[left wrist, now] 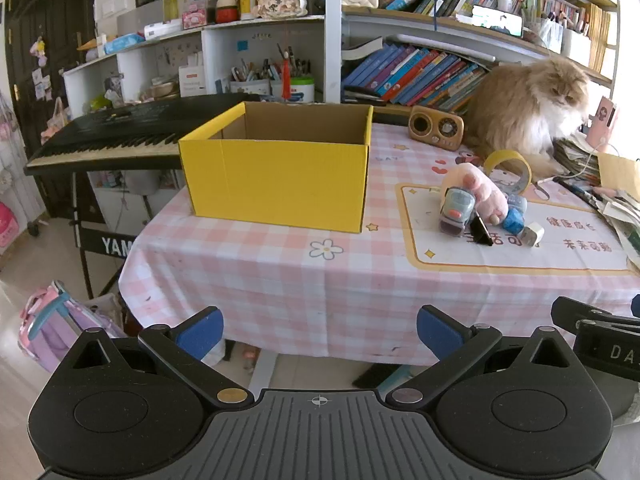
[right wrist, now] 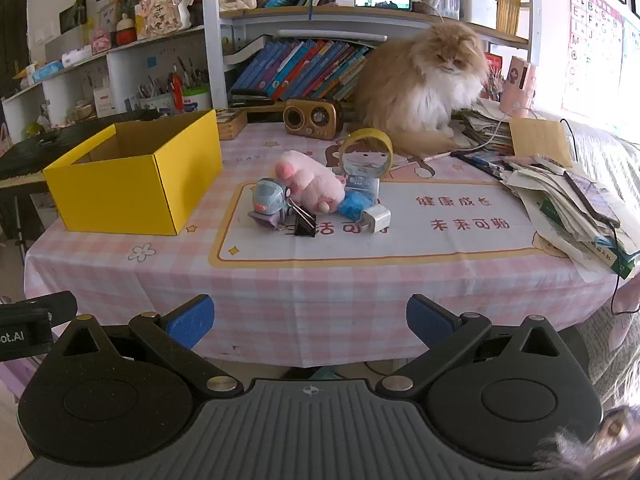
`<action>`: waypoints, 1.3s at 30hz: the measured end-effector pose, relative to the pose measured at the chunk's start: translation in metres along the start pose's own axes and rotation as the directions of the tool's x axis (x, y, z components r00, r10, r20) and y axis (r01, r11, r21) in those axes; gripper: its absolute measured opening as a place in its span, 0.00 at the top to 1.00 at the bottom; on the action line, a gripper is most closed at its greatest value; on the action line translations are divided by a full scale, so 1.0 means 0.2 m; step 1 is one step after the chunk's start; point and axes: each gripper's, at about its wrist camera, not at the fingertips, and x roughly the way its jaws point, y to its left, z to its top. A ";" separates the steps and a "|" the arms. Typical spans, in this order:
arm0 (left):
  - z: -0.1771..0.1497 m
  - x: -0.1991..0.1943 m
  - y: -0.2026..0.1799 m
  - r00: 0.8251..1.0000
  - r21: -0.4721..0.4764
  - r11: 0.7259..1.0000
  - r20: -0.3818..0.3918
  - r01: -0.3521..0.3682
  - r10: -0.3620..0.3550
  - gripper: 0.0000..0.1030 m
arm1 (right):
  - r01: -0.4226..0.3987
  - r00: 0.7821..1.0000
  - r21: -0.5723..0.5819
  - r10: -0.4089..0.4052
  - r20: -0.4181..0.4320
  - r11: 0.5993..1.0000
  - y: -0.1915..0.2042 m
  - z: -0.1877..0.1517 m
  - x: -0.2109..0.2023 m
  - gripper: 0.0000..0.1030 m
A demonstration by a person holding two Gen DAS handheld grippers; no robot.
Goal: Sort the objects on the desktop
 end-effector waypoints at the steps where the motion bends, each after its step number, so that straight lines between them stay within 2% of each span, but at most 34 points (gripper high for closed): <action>1: 0.00 0.00 0.00 1.000 -0.001 1.000 0.000 0.001 -0.001 0.00 | 0.000 1.000 0.000 0.000 -0.001 1.000 0.00 0.00 0.00 0.00; 28: 0.01 0.00 0.00 1.000 -0.001 1.000 -0.007 0.003 -0.003 0.00 | 0.012 1.000 0.005 -0.012 -0.011 1.000 0.00 -0.02 0.03 0.00; 39: 0.00 0.02 0.01 1.000 -0.006 1.000 -0.018 0.025 -0.025 0.00 | 0.005 1.000 0.003 -0.005 -0.012 1.000 0.02 -0.02 0.03 0.00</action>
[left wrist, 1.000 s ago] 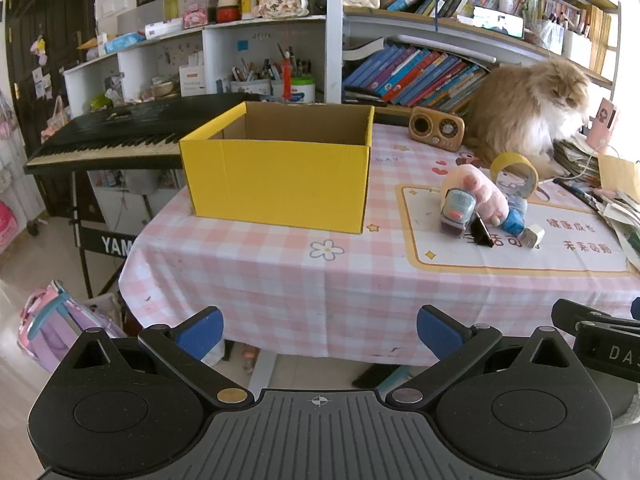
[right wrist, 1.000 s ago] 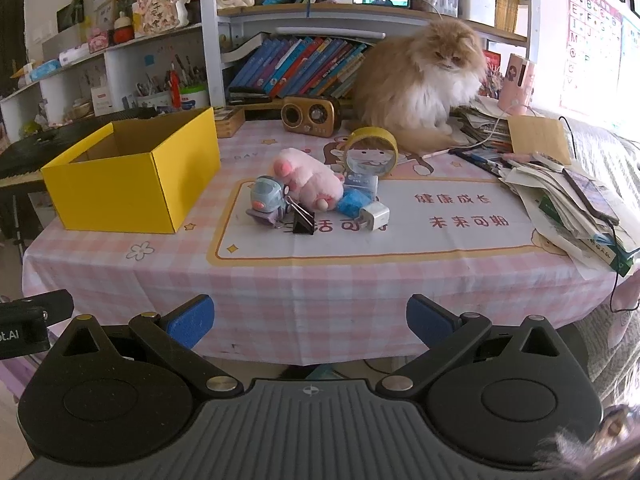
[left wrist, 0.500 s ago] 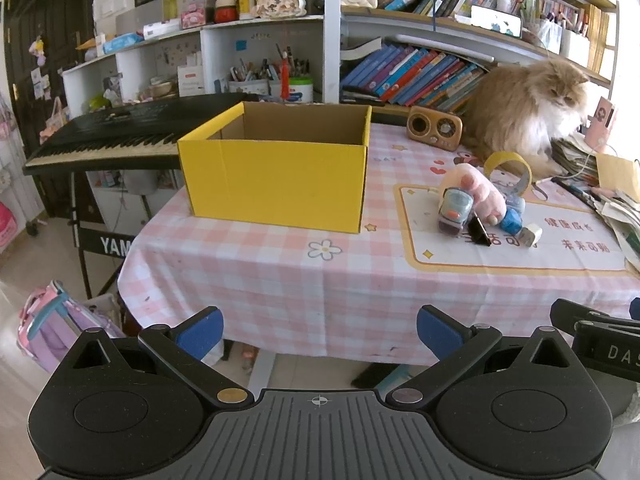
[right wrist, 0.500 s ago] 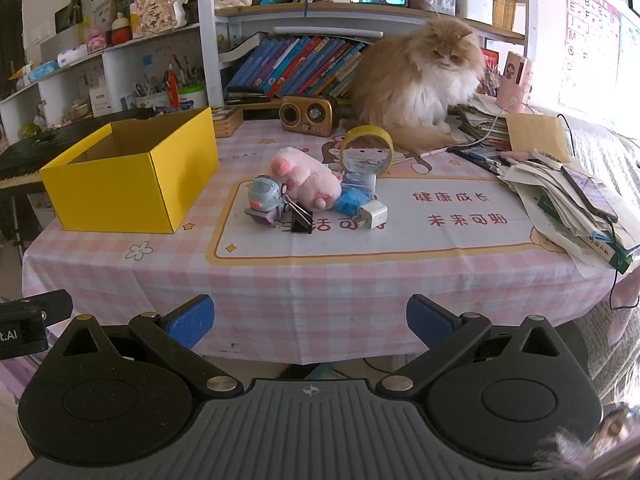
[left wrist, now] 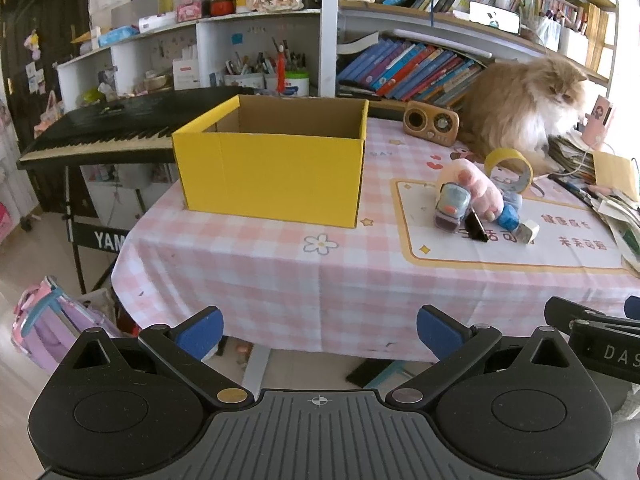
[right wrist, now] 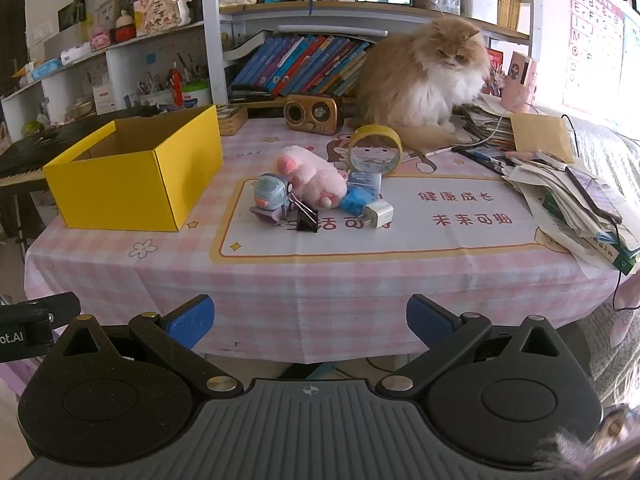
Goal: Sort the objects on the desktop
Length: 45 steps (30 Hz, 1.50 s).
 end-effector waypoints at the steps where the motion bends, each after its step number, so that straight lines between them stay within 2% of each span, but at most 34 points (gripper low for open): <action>1: 0.00 0.00 0.00 1.000 0.000 1.000 0.001 0.001 -0.001 0.00 | 0.000 1.000 0.001 0.000 -0.001 1.000 0.00 0.00 0.00 0.00; 32: 0.01 0.01 0.06 1.000 -0.022 1.000 0.020 0.000 0.001 0.00 | 0.001 1.000 -0.006 -0.001 -0.016 1.000 0.06 0.02 0.00 0.00; 45: 0.00 0.03 0.06 0.999 -0.026 0.999 0.012 0.034 -0.034 0.00 | -0.012 1.000 -0.022 0.011 -0.018 1.000 0.08 0.02 0.01 0.00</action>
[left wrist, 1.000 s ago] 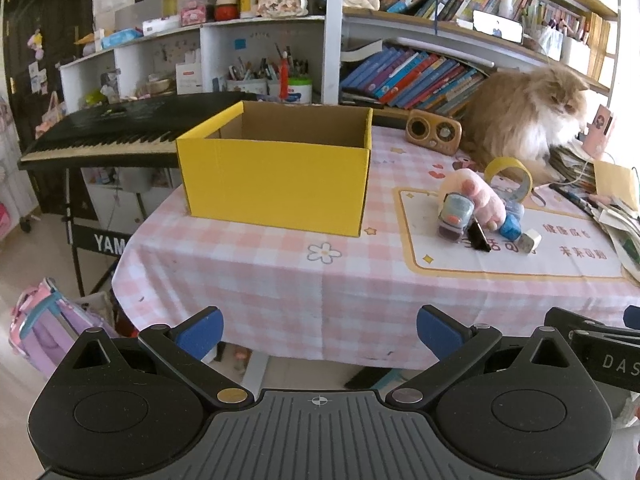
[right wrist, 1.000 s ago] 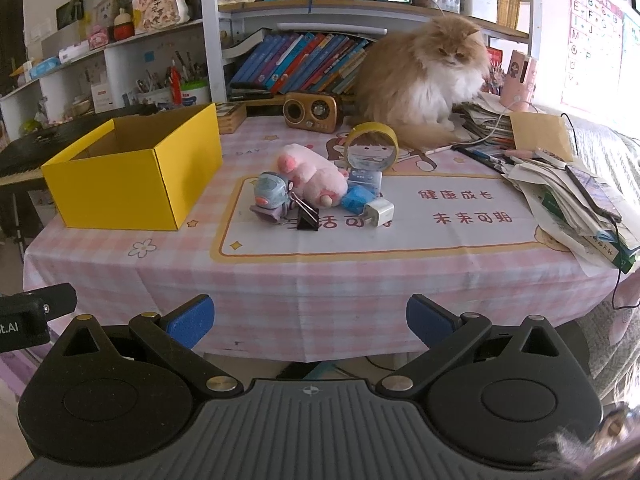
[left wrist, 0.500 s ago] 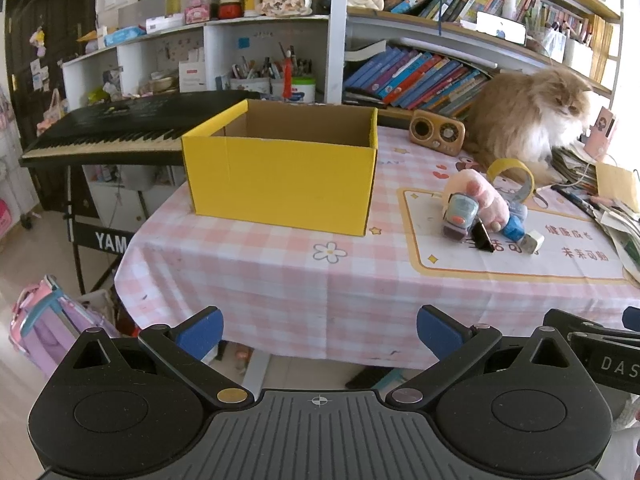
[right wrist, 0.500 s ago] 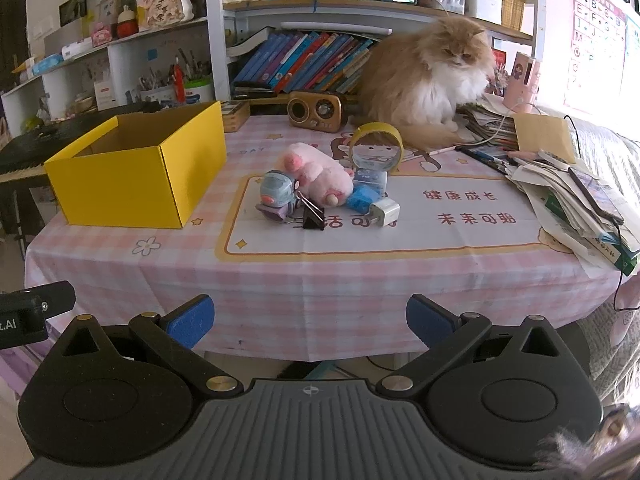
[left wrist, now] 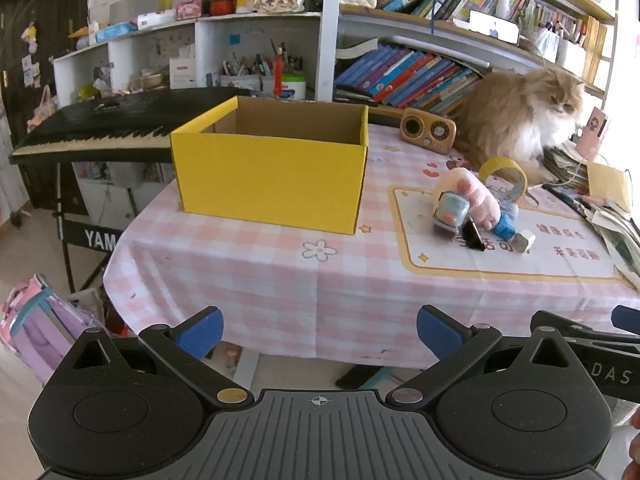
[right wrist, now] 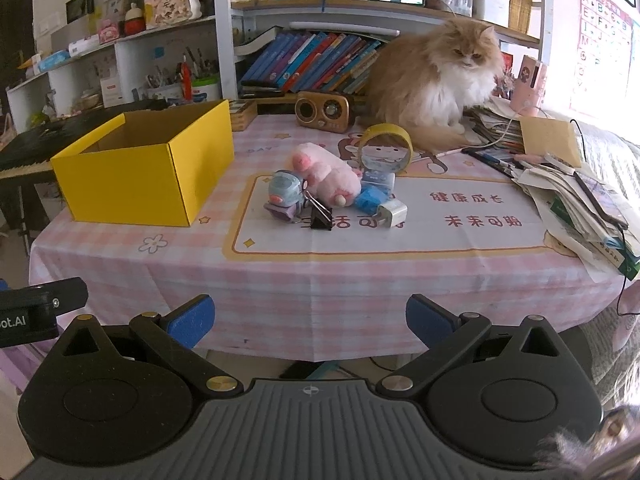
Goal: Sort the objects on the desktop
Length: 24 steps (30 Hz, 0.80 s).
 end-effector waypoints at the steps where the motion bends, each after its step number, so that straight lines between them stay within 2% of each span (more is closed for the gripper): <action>1: 0.00 0.00 0.00 1.000 0.000 1.000 -0.002 0.000 0.000 0.00 | -0.003 1.000 0.000 0.003 -0.002 1.000 0.00 0.00 0.00 0.00; 11: 0.03 0.06 -0.05 0.999 0.015 0.999 -0.018 0.036 -0.036 0.00 | -0.009 1.000 0.013 0.009 -0.019 1.000 -0.04 0.01 0.05 0.00; 24: 0.10 0.20 -0.22 0.994 0.063 0.992 -0.038 0.109 -0.106 0.00 | 0.044 0.998 0.043 -0.043 -0.035 0.998 -0.19 0.06 0.15 0.01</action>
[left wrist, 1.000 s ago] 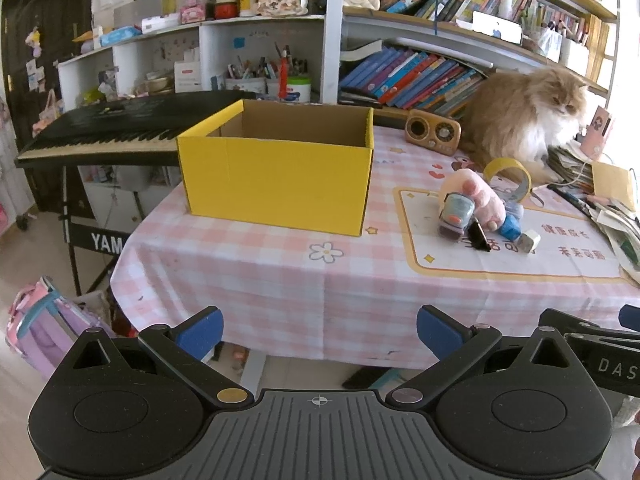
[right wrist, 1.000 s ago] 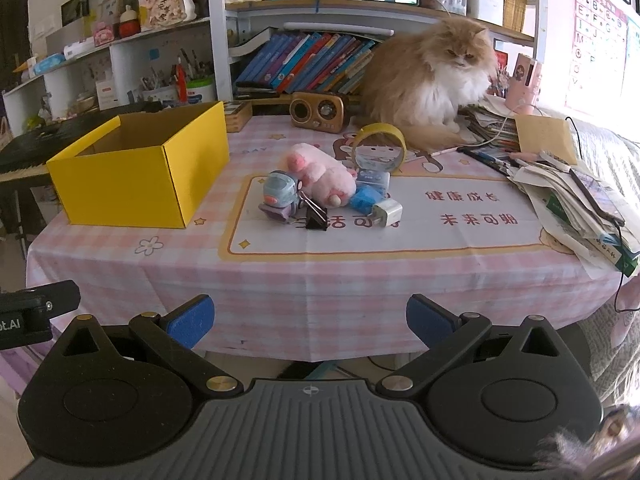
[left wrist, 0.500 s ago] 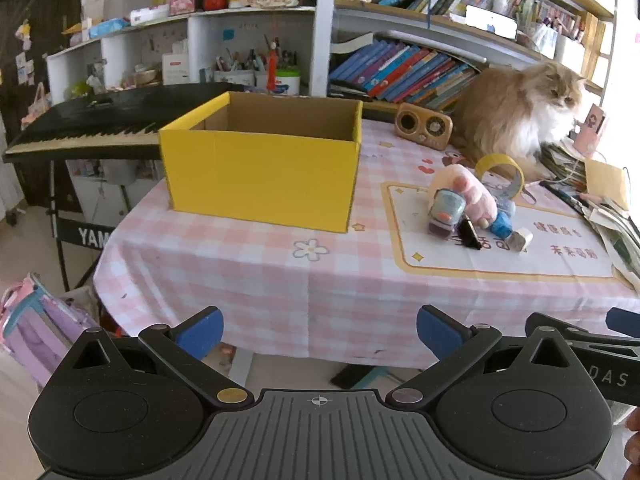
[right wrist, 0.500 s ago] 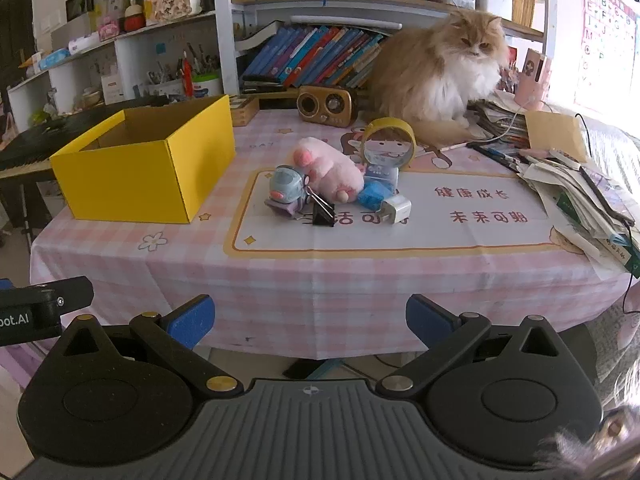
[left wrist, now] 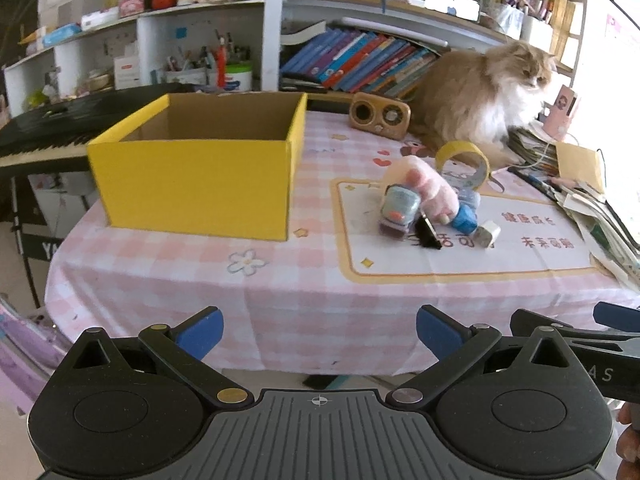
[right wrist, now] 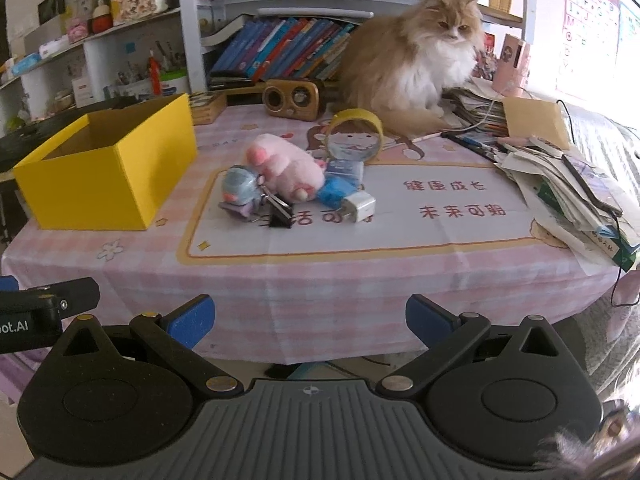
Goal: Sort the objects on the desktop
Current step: 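Move the right tool to the white plug adapter while the left tool approaches the toy car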
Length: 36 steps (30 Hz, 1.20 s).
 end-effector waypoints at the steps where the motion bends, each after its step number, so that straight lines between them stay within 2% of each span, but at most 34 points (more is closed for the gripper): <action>1: 0.01 0.01 -0.01 1.000 0.002 1.000 0.001 0.004 -0.004 0.00 | 0.003 1.000 0.002 -0.003 -0.001 1.000 -0.01 0.01 0.01 0.01; 15: 0.17 0.29 -0.21 0.999 0.039 0.998 -0.025 0.046 -0.045 0.00 | 0.036 0.998 0.009 -0.035 -0.045 0.999 -0.21 0.17 0.25 0.03; 20: 0.24 0.36 -0.28 0.999 0.053 0.998 -0.024 0.034 -0.033 0.00 | 0.031 0.998 0.001 -0.031 -0.062 1.000 -0.27 0.24 0.35 0.11; 26: 0.29 0.45 -0.35 0.999 0.066 0.997 -0.022 0.027 -0.026 0.01 | -0.011 0.997 -0.020 0.010 -0.082 1.000 -0.33 0.32 0.47 0.16; 29: 0.32 0.50 -0.38 0.999 0.068 0.998 -0.027 0.018 -0.016 0.06 | -0.030 0.994 -0.044 0.025 -0.105 0.999 -0.35 0.36 0.55 0.26; 36: 0.37 0.64 -0.41 0.998 0.062 0.998 -0.068 -0.014 0.018 0.26 | -0.080 0.986 -0.077 0.067 -0.154 0.994 -0.39 0.43 0.73 0.33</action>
